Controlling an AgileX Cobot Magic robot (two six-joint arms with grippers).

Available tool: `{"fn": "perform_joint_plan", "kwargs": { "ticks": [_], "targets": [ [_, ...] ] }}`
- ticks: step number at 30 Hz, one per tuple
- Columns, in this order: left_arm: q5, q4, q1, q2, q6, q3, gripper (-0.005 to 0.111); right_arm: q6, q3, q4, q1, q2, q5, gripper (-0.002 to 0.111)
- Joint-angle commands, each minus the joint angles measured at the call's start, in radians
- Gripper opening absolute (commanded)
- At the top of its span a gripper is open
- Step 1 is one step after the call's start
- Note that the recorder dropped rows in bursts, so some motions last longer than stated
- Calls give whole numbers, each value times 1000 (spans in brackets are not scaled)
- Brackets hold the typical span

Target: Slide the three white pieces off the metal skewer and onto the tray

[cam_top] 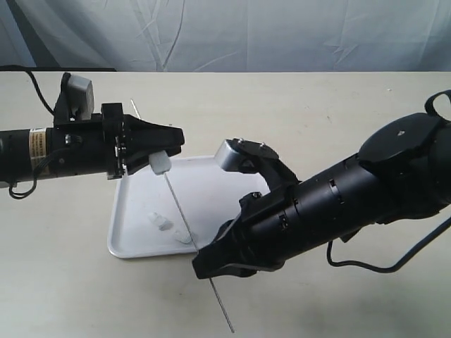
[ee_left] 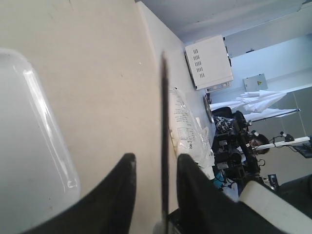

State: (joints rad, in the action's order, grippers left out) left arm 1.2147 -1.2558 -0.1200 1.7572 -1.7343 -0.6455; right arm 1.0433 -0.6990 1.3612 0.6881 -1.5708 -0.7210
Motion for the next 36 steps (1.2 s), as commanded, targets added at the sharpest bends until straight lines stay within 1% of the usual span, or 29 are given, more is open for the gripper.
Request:
{"fn": "perform_joint_plan", "kwargs": {
  "ticks": [1,9,18,23,25,26,27,32,36],
  "targets": [
    [6,-10,12,-7,4,-2,37,2,-4,11,0,3,40,-1],
    [6,-94,10,-7,4,-2,37,2,-4,45,0,3,83,-1],
    [6,-107,10,-7,-12,-2,36,2,-4,40,0,3,102,-1],
    [6,-95,10,-7,-12,-2,30,2,-4,35,0,3,99,-1],
    [6,-88,10,-7,-12,-2,23,2,-4,35,0,3,99,-1],
    [6,-88,10,-7,-12,-2,18,2,-4,35,0,3,99,-1],
    [6,-88,10,-7,-12,-2,16,2,-4,35,0,3,99,-1],
    [6,-45,10,-7,-12,-2,15,-31,-4,-42,0,2,102,-1],
    [6,-27,10,-7,-12,-2,15,-31,-4,-44,0,2,99,-1]
  ]
}}
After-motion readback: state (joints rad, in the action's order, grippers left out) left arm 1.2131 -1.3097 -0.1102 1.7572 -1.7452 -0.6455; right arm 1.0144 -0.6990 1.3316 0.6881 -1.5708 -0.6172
